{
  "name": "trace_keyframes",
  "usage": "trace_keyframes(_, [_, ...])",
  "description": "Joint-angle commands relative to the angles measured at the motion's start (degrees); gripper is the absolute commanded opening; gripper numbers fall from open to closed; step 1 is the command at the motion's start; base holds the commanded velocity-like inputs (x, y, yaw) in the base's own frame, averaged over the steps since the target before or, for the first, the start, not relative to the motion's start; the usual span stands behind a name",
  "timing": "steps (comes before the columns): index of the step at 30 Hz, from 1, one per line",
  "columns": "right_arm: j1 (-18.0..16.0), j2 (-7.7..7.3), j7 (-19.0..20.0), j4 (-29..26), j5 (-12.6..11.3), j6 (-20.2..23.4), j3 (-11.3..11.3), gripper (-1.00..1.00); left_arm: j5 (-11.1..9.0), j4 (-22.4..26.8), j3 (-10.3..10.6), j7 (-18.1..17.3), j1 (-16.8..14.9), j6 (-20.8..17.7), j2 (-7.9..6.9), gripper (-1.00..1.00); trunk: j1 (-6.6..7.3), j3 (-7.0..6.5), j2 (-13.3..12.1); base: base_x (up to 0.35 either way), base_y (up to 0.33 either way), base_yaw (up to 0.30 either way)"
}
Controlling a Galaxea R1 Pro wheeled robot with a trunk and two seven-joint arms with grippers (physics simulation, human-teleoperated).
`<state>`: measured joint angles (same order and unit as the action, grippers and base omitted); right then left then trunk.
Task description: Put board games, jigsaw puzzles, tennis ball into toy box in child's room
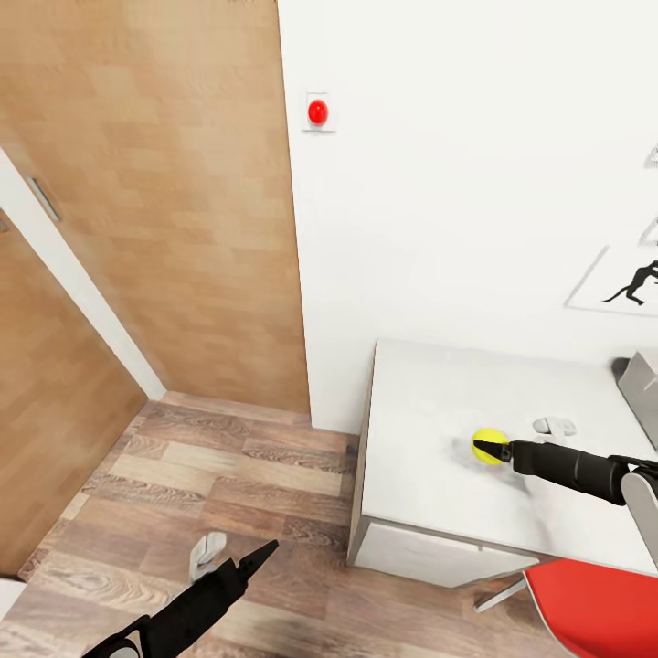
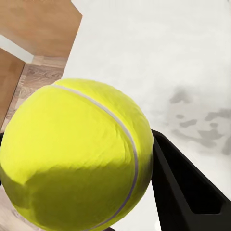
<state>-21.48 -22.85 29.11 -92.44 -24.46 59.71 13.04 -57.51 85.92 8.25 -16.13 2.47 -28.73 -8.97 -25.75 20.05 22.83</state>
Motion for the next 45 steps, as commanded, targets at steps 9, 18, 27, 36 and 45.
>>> trace_keyframes(9, [0.0, -0.1, 0.4, 0.0, 0.3, 0.3, 0.1, -1.0, -0.5, 0.3, 0.1, -0.2, 0.0, -0.3, 0.03, 1.0, -0.04, -0.75, 0.1, 0.0, 0.0, -0.045])
trace_keyframes(18, [-0.2, -1.18, 0.8, 0.0, 0.3, 0.3, 0.5, -1.0, -1.0, 5.0, 1.5, 0.0, -4.0, -2.8, 0.42, 1.0, -0.04, -1.59, 0.1, 0.0, 0.0, -0.083])
trace_keyframes(27, [-0.3, -6.3, 18.3, 0.0, 0.3, 0.3, 9.4, -1.0, -5.8, 6.0, 1.6, 15.0, -28.7, -18.6, 11.28, 1.0, -0.04, -2.42, 0.1, 0.0, 0.0, -0.094])
trace_keyframes(36, [-0.3, -6.51, 20.1, 0.0, 0.3, 0.3, 10.6, -1.0, -11.5, 6.2, 1.9, 19.4, -34.7, -20.2, 12.98, 1.0, -0.04, -3.25, 0.1, 0.0, 0.0, -0.09])
trace_keyframes(45, [-0.2, -6.53, 20.2, 0.0, 0.3, 0.3, 10.7, -1.0, -11.8, 6.2, 1.9, 19.5, -34.9, -20.2, 13.01, 1.0, -0.04, -4.09, 0.1, 0.0, 0.0, -0.089])
